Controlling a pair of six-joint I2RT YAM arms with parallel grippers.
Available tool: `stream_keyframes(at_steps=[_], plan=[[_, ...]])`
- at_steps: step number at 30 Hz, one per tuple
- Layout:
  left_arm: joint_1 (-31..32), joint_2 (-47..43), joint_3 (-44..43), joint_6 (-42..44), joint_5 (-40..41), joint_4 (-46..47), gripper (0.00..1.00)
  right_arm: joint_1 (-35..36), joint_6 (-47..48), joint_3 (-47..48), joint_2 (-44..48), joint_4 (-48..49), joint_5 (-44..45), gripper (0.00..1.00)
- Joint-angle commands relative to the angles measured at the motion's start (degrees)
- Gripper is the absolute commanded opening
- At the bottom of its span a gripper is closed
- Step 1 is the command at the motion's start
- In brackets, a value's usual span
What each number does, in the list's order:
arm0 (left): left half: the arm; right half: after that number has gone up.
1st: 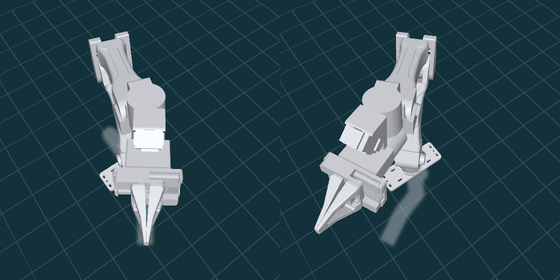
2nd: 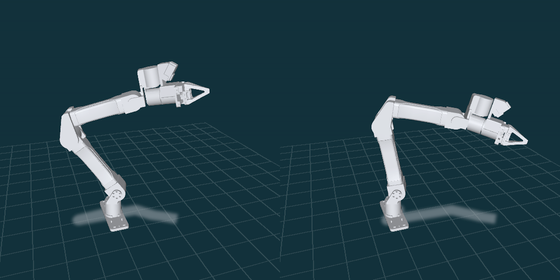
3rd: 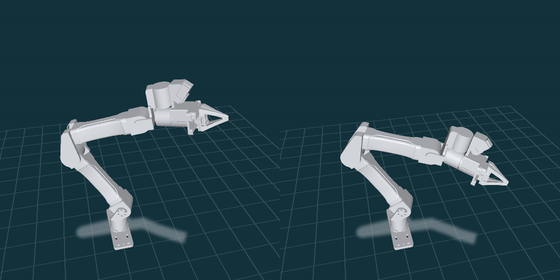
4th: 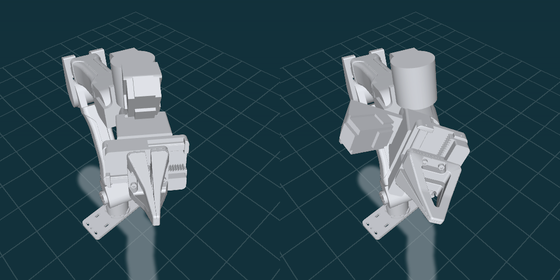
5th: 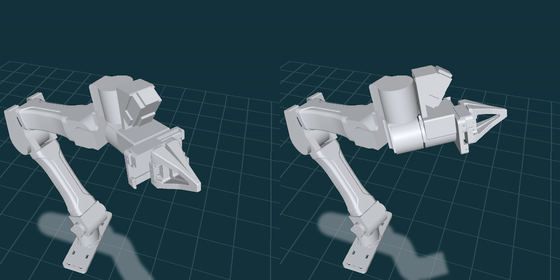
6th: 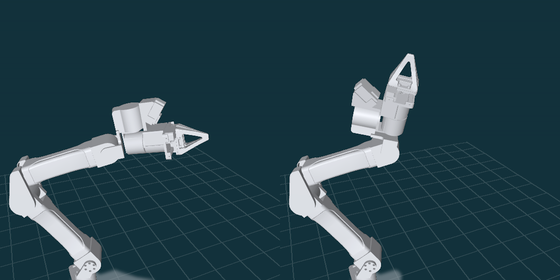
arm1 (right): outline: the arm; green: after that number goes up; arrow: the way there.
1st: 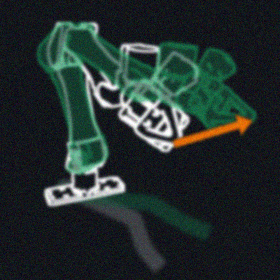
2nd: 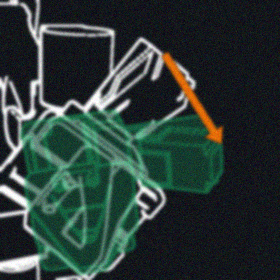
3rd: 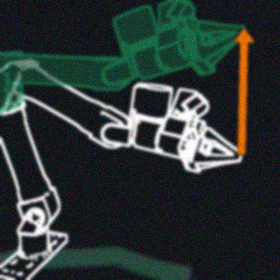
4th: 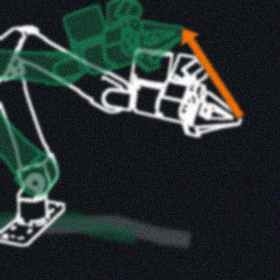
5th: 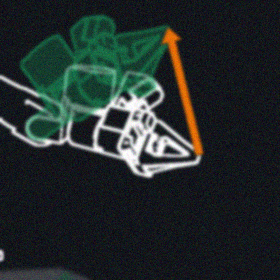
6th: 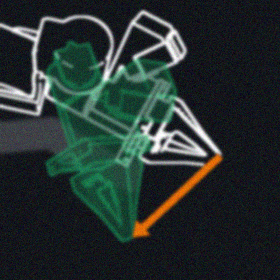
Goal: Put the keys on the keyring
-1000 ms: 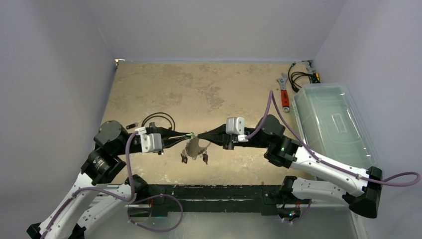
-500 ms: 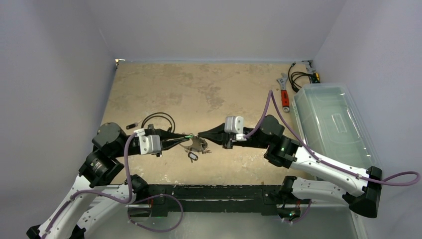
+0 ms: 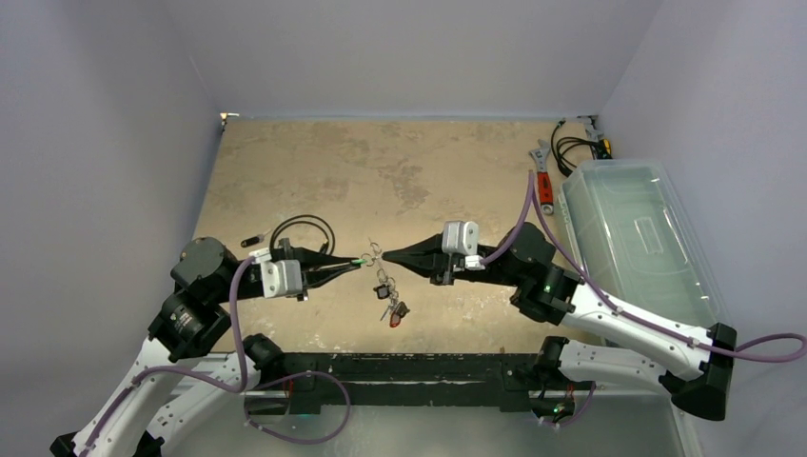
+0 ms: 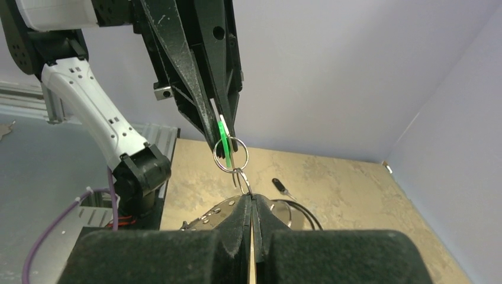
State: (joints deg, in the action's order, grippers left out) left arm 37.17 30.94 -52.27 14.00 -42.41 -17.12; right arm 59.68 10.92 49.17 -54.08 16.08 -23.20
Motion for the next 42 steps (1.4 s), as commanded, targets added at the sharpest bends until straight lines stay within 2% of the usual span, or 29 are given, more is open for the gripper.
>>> stream_keyframes(at_steps=[1,5,16,23,26,29,32,36,38,42], plan=[[0.10,-0.99,-0.70,-2.24,-1.52,6.65,0.00,-0.88,-0.97,-0.56,1.34,3.49,3.79,0.00],[0.15,1.36,-1.62,-6.13,-0.68,10.81,0.00,-0.88,-0.84,0.82,-1.15,1.40,5.50,0.02],[0.16,7.90,-5.28,-16.17,4.68,13.43,0.00,-0.87,-0.64,1.33,-0.58,0.54,10.22,0.38],[0.16,10.47,-6.80,-18.29,14.38,12.25,0.00,-0.88,-0.28,0.87,3.13,-1.96,15.00,0.46],[0.19,11.57,-7.96,-19.29,18.26,11.48,0.00,-0.82,-0.33,0.31,5.15,-2.97,18.51,0.46],[0.16,12.22,-8.09,-20.97,21.44,12.11,0.00,-0.84,-0.83,-0.79,6.54,-2.33,18.41,0.46],[0.17,13.30,-8.29,-24.70,25.81,12.81,0.00,-0.79,-2.07,-1.28,5.03,-0.53,15.06,0.47],[0.16,15.51,-9.33,-30.30,28.81,12.49,0.00,-0.79,-6.31,-1.66,1.24,5.07,15.28,0.49],[0.18,16.59,-9.91,-31.77,30.28,11.86,0.00,-0.79,-9.00,-2.28,-0.61,9.73,15.19,0.50],[0.15,17.98,-9.97,-32.44,32.64,11.60,0.00,-0.64,-11.33,-1.36,-5.37,15.42,9.46,0.50]])
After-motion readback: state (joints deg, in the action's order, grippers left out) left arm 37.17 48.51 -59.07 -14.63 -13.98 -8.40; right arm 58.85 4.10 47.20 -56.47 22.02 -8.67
